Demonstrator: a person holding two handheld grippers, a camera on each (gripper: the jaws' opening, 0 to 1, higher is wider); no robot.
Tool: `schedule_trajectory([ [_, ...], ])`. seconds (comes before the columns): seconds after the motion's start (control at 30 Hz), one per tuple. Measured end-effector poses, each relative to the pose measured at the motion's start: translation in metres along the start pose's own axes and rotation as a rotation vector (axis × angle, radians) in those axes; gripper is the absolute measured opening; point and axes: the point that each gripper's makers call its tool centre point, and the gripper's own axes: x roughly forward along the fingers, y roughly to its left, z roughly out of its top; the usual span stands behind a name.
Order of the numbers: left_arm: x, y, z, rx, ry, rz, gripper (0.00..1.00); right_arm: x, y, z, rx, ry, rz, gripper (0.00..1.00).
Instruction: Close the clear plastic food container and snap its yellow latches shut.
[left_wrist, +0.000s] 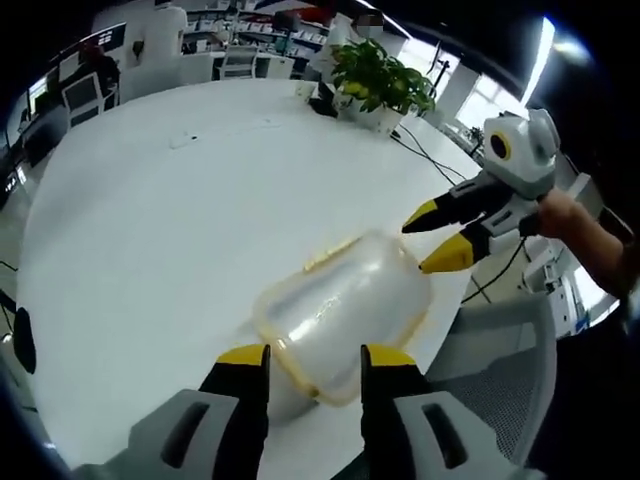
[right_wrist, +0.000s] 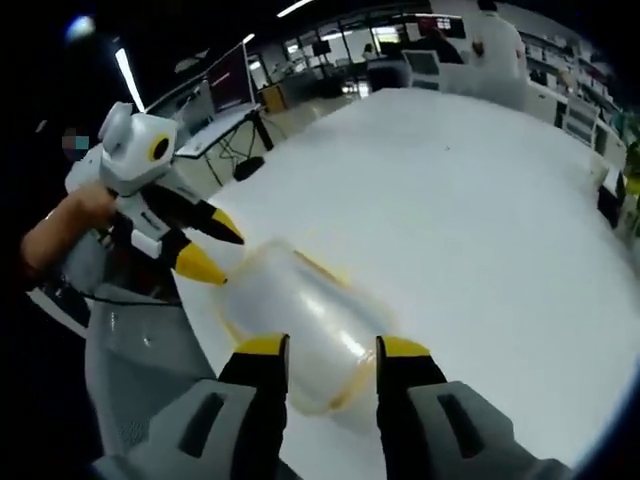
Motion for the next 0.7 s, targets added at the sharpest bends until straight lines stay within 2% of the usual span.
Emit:
schedule_trajectory([
  [0.17,-0.001,-0.009,0.010,0.072,-0.024,-0.019,0.29,0.004,0.002,0.005,-0.036,0.000,0.017,0.28],
  [0.3,0.001,-0.014,0.016,0.086,-0.033,-0.036,0.29,0.009,0.005,0.011,-0.042,-0.010,0.031,0.26],
  [0.7,0.016,-0.040,0.020,0.238,-0.031,-0.125,0.23,0.027,0.018,0.018,-0.124,0.000,0.104,0.21],
])
